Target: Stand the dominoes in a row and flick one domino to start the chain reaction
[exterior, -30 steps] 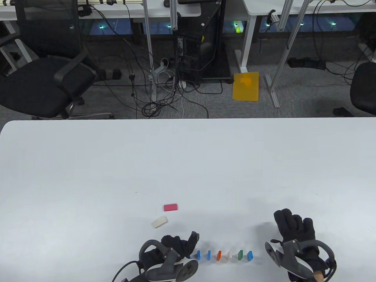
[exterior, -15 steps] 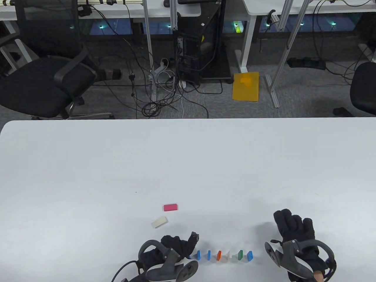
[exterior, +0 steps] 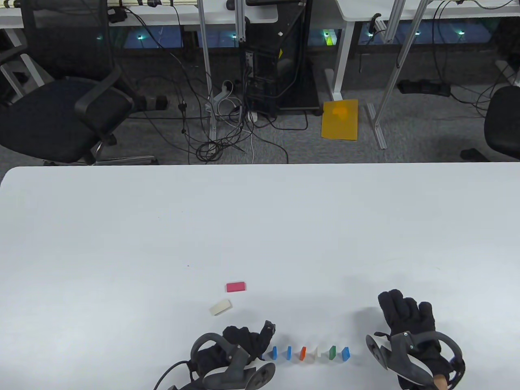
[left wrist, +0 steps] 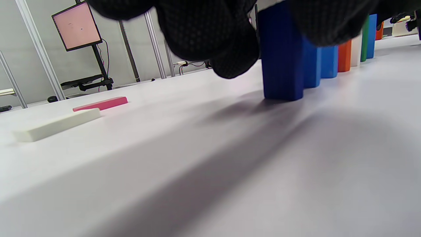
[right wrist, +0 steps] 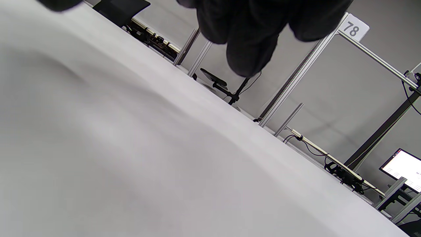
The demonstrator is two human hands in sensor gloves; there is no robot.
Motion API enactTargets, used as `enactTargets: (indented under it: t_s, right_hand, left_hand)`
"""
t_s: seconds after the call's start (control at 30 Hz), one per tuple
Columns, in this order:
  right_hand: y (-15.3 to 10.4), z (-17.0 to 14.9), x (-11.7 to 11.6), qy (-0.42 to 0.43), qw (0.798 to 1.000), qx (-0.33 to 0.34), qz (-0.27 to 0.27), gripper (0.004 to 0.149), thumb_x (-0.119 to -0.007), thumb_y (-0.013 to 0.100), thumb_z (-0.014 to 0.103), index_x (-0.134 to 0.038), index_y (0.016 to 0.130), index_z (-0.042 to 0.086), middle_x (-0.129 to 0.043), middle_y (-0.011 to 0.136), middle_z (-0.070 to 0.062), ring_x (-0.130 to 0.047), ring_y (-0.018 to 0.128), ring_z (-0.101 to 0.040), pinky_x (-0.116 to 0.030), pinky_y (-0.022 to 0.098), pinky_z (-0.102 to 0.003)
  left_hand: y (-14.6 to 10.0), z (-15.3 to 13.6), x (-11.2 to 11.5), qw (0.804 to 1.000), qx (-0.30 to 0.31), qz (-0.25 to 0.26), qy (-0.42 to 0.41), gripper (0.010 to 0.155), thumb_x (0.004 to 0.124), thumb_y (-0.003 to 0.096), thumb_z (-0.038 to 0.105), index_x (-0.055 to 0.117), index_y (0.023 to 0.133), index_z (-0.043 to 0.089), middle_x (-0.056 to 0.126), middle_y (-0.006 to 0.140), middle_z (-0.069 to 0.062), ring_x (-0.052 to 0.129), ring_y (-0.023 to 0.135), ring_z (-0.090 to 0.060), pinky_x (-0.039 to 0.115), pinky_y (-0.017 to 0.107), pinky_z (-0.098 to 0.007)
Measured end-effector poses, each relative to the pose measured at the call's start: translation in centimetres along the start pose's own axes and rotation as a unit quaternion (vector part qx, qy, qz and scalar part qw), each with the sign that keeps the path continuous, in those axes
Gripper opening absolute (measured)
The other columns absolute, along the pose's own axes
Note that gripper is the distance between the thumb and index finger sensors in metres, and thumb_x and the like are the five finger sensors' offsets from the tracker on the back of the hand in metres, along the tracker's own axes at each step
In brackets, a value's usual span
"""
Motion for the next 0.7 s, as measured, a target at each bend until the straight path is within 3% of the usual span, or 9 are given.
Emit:
enactTargets:
  t_s: [0.57,0.7]
  right_hand:
    - [0.0,0.1,0.1,-0.001,1.000,0.004,0.002,0.096,-0.059,0.031,0.055,-0.026,0.106,0.006,-0.046,0.112,-0.020,-0.075,0.095,-0.040,-0.055,0.066,-0.064]
    - [0.0,0.1,0.1,-0.002,1.000,0.003,0.001,0.096,-0.059,0.031,0.055,-0.026,0.106,0.006,-0.046,0.112,-0.021,-0.074,0.095,-0.041,-0.055,0.066,-0.064]
  left_hand:
    - [0.0,0.2,-0.1,1.000,-0.003,-0.002,0.019,0.083,0.072,0.0323,0.061,0.060,0.104,0.022,0.093,0.081,0.015,0.097,0.050,-0.003,0.081,0.042,-0.029]
    - [-0.5,-0.8,-1.5,1.000,-0.015,0.015,0.002,0.087,0.068,0.0311,0.066,0.058,0.106,0.023,0.091,0.087,0.012,0.097,0.056,-0.004,0.080,0.044,-0.029]
Point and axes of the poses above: the tracker on the back of each hand, its own z axis roughly to the thumb side, its own y axis roughly from the wrist to the fingertips, x = y × z, the point moved 3 cm from there along y, roughly from the wrist to the fingertips
